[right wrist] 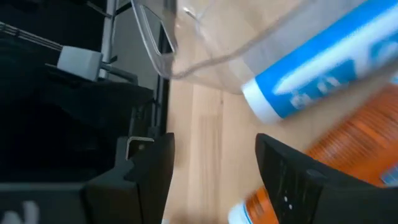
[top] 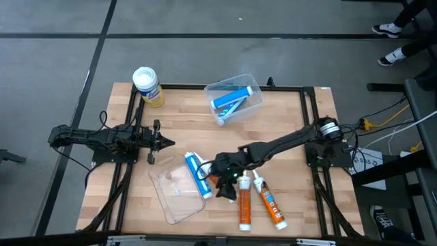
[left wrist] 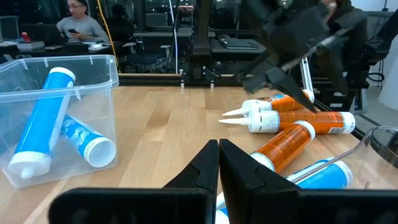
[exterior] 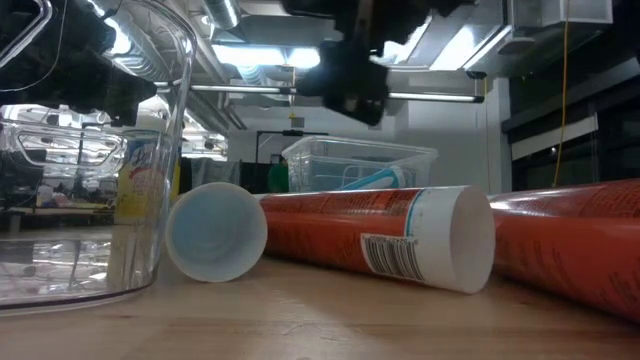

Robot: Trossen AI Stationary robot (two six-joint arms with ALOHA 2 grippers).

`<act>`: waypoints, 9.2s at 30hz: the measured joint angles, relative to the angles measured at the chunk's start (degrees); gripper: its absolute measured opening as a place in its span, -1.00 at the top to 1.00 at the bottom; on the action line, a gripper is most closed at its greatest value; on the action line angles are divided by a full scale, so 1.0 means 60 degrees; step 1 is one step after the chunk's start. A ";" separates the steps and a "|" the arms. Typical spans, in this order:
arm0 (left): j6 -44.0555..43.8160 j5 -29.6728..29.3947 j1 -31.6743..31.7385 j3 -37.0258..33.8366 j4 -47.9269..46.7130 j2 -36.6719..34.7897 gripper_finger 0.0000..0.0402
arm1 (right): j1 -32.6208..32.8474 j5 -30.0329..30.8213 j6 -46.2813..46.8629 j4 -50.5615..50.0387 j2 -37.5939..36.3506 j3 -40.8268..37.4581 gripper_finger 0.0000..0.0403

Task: Pick & place silicon tubes, Sealant and Lysol wipes
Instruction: Put the blue sealant into the white bin

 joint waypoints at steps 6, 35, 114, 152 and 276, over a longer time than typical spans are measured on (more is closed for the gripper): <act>0.0000 0.0000 0.0001 0.0002 0.0002 -0.0004 0.95 | 0.0000 -0.0546 -0.0421 -0.0097 0.0917 0.1003 -0.12; 0.0000 0.0000 0.0000 0.0003 0.0000 -0.0004 0.96 | 0.0033 -0.1669 -0.1006 -0.0375 0.3002 0.3699 -0.12; 0.0004 0.0000 0.0000 0.0000 0.0000 -0.0004 0.95 | -0.0120 0.5273 -0.3200 -0.6763 0.2897 0.4679 -0.12; 0.0000 -0.0004 0.0003 0.0004 0.0000 0.0000 0.94 | -0.3147 0.5772 -0.3615 -0.7795 0.2450 0.4693 -0.75; 0.0004 0.0000 0.0003 0.0000 -0.0003 -0.0004 0.95 | -0.1484 0.6781 -0.3402 -0.8611 0.0762 0.4280 -0.08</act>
